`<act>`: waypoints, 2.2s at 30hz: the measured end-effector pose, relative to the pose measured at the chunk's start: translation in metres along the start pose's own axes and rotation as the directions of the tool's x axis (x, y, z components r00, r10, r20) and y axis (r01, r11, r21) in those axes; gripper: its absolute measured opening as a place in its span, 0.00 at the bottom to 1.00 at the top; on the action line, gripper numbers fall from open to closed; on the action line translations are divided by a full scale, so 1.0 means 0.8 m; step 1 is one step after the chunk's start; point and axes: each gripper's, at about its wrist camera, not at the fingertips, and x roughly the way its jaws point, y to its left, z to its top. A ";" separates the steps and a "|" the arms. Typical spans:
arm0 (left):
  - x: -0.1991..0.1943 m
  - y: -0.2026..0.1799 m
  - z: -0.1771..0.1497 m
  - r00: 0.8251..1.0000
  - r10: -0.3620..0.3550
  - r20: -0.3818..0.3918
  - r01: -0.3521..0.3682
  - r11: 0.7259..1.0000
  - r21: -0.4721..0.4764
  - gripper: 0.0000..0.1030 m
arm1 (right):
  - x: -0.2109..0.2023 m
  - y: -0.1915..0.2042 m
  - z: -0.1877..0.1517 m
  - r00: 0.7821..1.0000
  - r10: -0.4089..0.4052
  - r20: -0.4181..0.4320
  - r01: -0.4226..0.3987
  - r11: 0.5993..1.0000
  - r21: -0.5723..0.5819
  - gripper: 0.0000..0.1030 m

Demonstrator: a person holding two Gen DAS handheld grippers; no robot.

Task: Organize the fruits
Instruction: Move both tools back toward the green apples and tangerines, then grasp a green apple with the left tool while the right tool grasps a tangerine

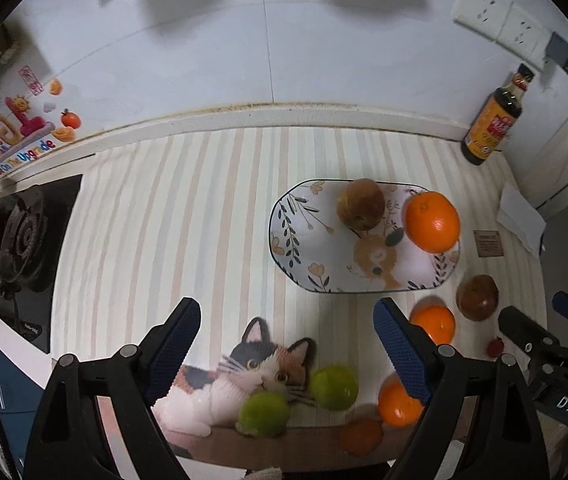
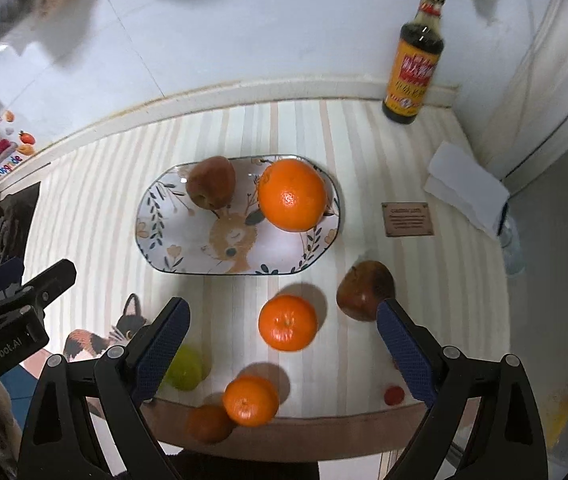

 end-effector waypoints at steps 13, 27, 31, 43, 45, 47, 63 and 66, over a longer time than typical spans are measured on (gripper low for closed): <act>-0.086 0.012 -0.036 0.994 -0.060 0.096 0.060 0.998 -0.003 0.86 | -0.109 0.010 -0.048 0.992 0.045 0.115 -0.043 0.999 -0.016 0.94; 0.037 0.049 -0.087 0.987 0.019 -0.161 -0.021 1.000 -0.007 0.95 | 0.028 -0.015 -0.090 0.977 0.154 -0.147 -0.138 0.984 0.113 0.94; 0.090 0.054 -0.114 0.962 0.029 -0.273 -0.029 1.000 0.001 0.95 | 0.080 -0.020 -0.107 0.954 0.185 -0.236 -0.150 0.976 0.159 0.94; 0.161 0.050 -0.148 0.919 0.006 -0.394 -0.003 1.000 0.008 0.94 | 0.170 -0.003 -0.138 0.898 0.209 -0.388 -0.150 0.973 0.176 0.93; 0.168 0.048 -0.151 0.916 -0.001 -0.402 0.004 1.000 0.005 0.94 | 0.177 0.002 -0.139 0.892 0.207 -0.401 -0.148 0.974 0.172 0.93; 0.173 0.047 -0.154 0.913 -0.008 -0.407 0.011 1.000 0.004 0.92 | 0.184 0.007 -0.141 0.889 0.199 -0.412 -0.142 0.976 0.165 0.93; 0.185 0.025 -0.148 0.927 -0.027 -0.375 0.036 0.999 0.017 0.56 | 0.210 0.033 -0.152 0.873 0.201 -0.444 -0.147 0.977 0.154 0.64; 0.185 0.023 -0.149 0.928 -0.027 -0.371 0.036 0.999 0.018 0.56 | 0.209 0.035 -0.153 0.878 0.196 -0.436 -0.147 0.979 0.144 0.63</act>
